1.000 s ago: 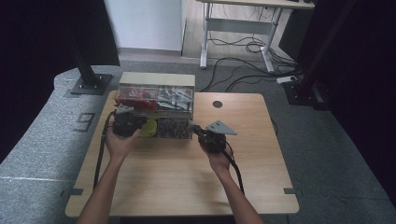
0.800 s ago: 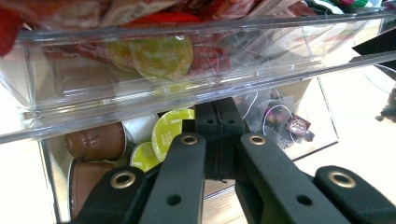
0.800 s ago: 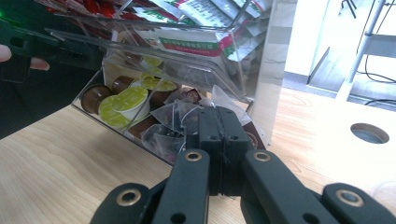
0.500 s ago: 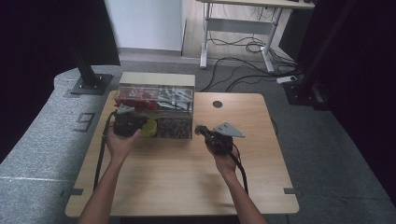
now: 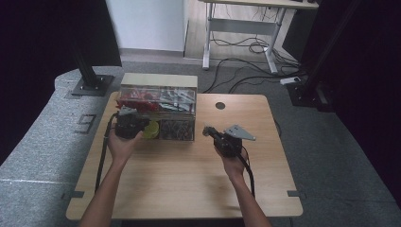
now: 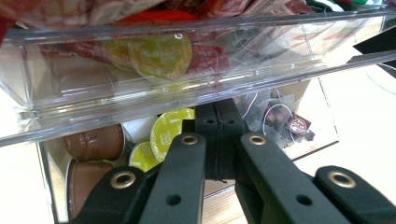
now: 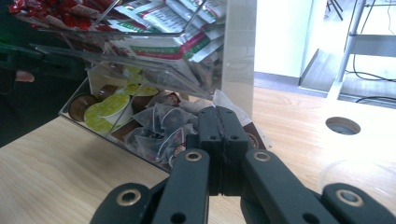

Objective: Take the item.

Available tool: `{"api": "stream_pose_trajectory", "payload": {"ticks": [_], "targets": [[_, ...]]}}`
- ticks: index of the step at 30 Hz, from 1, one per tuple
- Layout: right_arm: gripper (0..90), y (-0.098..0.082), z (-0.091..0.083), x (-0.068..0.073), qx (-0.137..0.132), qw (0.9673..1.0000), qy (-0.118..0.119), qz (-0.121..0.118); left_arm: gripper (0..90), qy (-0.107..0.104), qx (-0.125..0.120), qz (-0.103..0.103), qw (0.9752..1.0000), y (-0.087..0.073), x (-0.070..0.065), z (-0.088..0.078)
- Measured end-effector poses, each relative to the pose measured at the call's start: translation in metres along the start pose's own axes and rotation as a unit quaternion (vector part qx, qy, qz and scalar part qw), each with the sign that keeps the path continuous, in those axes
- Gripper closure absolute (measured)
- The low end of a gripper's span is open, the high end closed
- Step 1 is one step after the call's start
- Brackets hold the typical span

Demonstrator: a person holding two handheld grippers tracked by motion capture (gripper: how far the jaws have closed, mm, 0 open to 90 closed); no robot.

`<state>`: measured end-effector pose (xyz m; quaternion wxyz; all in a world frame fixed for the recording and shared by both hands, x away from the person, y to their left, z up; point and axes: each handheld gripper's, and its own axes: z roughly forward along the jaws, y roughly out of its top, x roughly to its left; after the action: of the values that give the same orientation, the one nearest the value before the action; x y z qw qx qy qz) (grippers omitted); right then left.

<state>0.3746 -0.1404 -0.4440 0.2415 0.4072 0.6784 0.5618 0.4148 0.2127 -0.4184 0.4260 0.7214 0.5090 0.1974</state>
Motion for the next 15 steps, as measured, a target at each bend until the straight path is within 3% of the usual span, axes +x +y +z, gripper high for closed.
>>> {"api": "stream_pose_trajectory", "payload": {"ticks": [15], "targets": [[88.8, -0.002, -0.008, -0.016, -0.008, 0.9998, -0.010, 0.013, 90.0, 0.002, 0.006, 0.003, 1.0000, 0.000, -0.001, 0.002]]}}
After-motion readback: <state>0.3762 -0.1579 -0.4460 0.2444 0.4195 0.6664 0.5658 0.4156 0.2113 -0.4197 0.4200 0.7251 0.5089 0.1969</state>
